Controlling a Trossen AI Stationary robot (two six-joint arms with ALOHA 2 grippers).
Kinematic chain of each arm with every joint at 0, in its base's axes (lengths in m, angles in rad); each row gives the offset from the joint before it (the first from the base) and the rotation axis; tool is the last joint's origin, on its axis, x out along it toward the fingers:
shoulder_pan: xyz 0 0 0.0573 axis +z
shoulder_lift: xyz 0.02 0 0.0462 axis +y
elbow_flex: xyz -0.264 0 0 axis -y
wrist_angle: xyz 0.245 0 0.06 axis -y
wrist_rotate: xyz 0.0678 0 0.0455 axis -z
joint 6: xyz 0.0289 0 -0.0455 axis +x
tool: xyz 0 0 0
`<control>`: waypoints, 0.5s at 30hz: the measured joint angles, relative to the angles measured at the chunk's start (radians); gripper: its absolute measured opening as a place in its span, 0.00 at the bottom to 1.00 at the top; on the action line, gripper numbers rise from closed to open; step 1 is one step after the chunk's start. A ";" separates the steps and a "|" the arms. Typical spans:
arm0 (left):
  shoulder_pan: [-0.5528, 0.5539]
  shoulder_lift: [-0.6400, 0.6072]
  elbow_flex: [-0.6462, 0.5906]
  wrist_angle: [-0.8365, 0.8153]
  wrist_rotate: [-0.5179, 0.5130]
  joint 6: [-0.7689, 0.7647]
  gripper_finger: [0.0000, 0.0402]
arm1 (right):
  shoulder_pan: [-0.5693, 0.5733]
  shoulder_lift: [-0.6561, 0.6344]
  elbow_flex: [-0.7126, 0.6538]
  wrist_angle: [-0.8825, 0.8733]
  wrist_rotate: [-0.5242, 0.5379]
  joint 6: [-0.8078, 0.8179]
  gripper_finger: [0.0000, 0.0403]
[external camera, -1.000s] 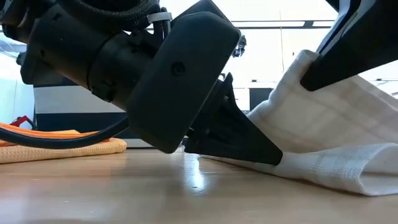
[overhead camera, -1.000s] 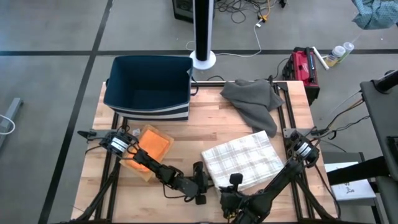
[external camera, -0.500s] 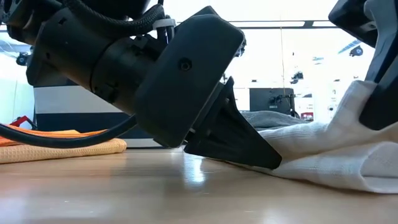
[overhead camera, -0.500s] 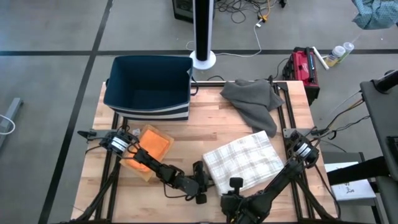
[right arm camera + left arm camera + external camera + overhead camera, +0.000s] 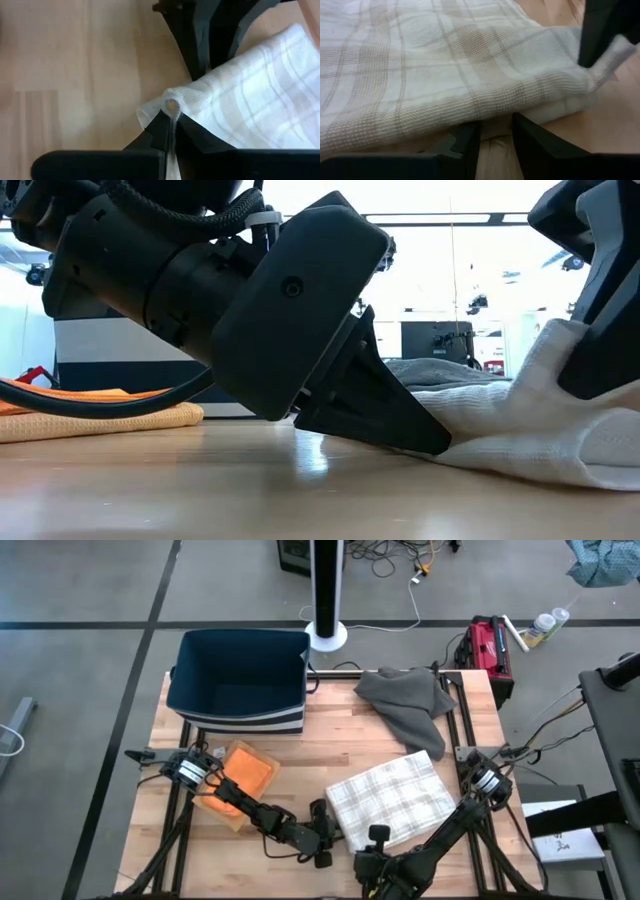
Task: Fold towel
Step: Fold the white patterned kitchen towel
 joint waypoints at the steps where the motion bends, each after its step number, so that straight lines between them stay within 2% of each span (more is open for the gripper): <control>1: 0.000 0.000 0.000 0.000 0.001 0.000 0.26 | 0.000 0.000 -0.003 0.016 0.000 -0.004 0.04; 15: -0.001 -0.002 0.000 -0.009 0.003 0.013 0.26 | -0.005 0.000 -0.090 0.144 0.000 0.007 0.04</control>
